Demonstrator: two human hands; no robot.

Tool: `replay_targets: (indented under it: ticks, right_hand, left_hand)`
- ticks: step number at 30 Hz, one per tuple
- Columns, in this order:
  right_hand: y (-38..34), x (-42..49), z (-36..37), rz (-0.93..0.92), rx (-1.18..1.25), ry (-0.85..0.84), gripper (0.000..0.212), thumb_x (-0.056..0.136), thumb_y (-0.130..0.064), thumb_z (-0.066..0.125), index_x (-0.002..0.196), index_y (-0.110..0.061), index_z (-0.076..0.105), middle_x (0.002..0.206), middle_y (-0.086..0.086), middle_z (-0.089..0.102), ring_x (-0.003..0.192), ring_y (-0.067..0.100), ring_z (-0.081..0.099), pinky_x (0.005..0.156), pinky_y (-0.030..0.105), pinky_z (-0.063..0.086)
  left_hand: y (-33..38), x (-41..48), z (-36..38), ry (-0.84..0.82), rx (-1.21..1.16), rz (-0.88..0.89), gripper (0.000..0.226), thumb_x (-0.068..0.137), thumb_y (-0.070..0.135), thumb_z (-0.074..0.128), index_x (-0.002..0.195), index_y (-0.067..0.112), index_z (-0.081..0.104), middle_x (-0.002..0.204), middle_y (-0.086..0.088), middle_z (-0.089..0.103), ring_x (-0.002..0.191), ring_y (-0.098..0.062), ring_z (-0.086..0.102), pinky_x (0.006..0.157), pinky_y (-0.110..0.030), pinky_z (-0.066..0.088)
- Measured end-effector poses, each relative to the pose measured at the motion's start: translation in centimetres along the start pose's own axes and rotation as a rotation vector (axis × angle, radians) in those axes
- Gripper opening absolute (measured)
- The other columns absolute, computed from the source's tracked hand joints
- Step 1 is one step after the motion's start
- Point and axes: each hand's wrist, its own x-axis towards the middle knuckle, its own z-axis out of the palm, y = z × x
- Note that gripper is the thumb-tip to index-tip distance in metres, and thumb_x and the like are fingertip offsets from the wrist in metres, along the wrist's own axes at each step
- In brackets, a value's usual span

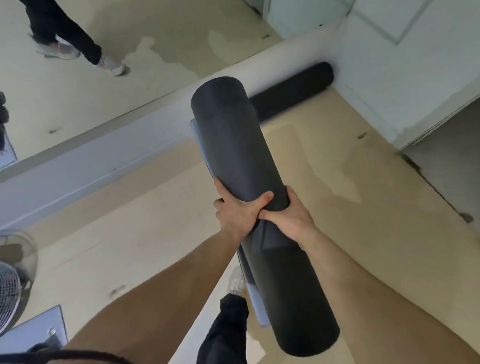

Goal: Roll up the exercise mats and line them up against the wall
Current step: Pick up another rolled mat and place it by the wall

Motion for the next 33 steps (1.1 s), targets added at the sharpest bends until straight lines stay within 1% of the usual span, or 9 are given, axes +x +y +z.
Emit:
replay_targets:
  ticks: [3,9,13,18,20,22,24,29,33]
  right_hand:
    - [-1.4,9.0,-4.1,0.03,-0.053,-0.019,0.091,0.042,-0.059,0.078,0.127,-0.042,0.053,0.119,-0.018,0.067,0.11,0.014,0.066,0.101,0.04,0.053]
    - [-0.9,24.3,-13.1,0.08,-0.158,-0.116,0.101,0.054,-0.062,0.083,0.144,-0.042,0.043,0.129,-0.014,0.063,0.115,0.018,0.063,0.101,0.045,0.054]
    - [-0.5,33.8,-20.2,0.081,-0.231,-0.221,0.083,0.061,-0.056,0.086,0.134,-0.042,0.049,0.12,-0.018,0.065,0.107,0.014,0.064,0.098,0.042,0.055]
    - [-0.2,45.8,-28.5,0.054,-0.407,-0.33,0.096,0.047,-0.067,0.085,0.132,-0.041,0.05,0.117,-0.02,0.066,0.107,0.014,0.065,0.099,0.042,0.054]
    - [-0.6,50.7,-30.8,0.051,-0.506,-0.395,0.091,0.046,-0.066,0.084,0.126,-0.042,0.049,0.114,-0.02,0.066,0.104,0.015,0.066,0.097,0.042,0.054]
    - [-0.9,55.8,-32.3,0.039,-0.61,-0.455,0.089,0.045,-0.066,0.084,0.123,-0.044,0.048,0.112,-0.018,0.066,0.102,0.017,0.066,0.095,0.043,0.055]
    - [-1.2,61.0,-33.0,0.002,-0.734,-0.497,0.098,0.041,-0.072,0.083,0.127,-0.046,0.045,0.114,-0.015,0.066,0.103,0.02,0.066,0.094,0.045,0.055]
    - [-1.2,73.8,-32.9,-0.097,-1.024,-0.596,0.122,0.034,-0.084,0.076,0.142,-0.052,0.03,0.125,-0.01,0.064,0.108,0.028,0.063,0.093,0.049,0.054]
    - [-0.7,83.0,-32.5,-0.217,-1.21,-0.667,0.134,0.038,-0.083,0.073,0.155,-0.045,0.019,0.142,-0.002,0.056,0.121,0.034,0.056,0.1,0.052,0.05]
  left_hand:
    - [4.5,6.4,5.1,0.005,0.005,-0.032,0.142,0.051,0.076,0.078,0.158,0.042,-0.008,0.142,-0.012,0.037,0.132,-0.04,0.044,0.112,-0.057,0.041]
    - [10.5,16.8,16.8,0.049,-0.03,-0.149,0.138,0.059,0.072,0.083,0.159,0.042,-0.007,0.147,-0.011,0.036,0.134,-0.038,0.043,0.111,-0.059,0.042]
    - [14.2,22.5,25.7,0.112,-0.092,-0.245,0.136,0.063,0.067,0.086,0.16,0.04,-0.007,0.149,-0.011,0.035,0.135,-0.038,0.042,0.111,-0.06,0.042]
    - [18.1,28.9,36.5,0.19,-0.256,-0.326,0.138,0.06,0.065,0.088,0.161,0.037,-0.001,0.148,-0.01,0.039,0.13,-0.034,0.048,0.11,-0.055,0.046]
    - [19.2,31.8,40.1,0.228,-0.348,-0.352,0.141,0.051,0.067,0.086,0.16,0.034,0.003,0.145,-0.008,0.043,0.122,-0.029,0.052,0.108,-0.051,0.048]
    - [19.9,35.4,43.3,0.257,-0.444,-0.371,0.144,0.043,0.07,0.084,0.159,0.033,0.006,0.14,-0.005,0.047,0.116,-0.024,0.053,0.106,-0.048,0.049]
    - [20.2,39.0,46.2,0.292,-0.541,-0.389,0.144,0.042,0.068,0.086,0.157,0.03,0.008,0.136,-0.002,0.05,0.117,-0.023,0.055,0.106,-0.047,0.051]
    - [19.9,48.7,52.9,0.38,-0.729,-0.464,0.128,0.069,0.048,0.093,0.158,0.029,0.003,0.139,0.003,0.048,0.124,-0.02,0.052,0.106,-0.036,0.047]
    - [19.1,56.6,58.2,0.478,-0.867,-0.5,0.128,0.071,0.044,0.093,0.159,0.028,0.002,0.143,0.001,0.051,0.128,-0.019,0.054,0.11,-0.04,0.048]
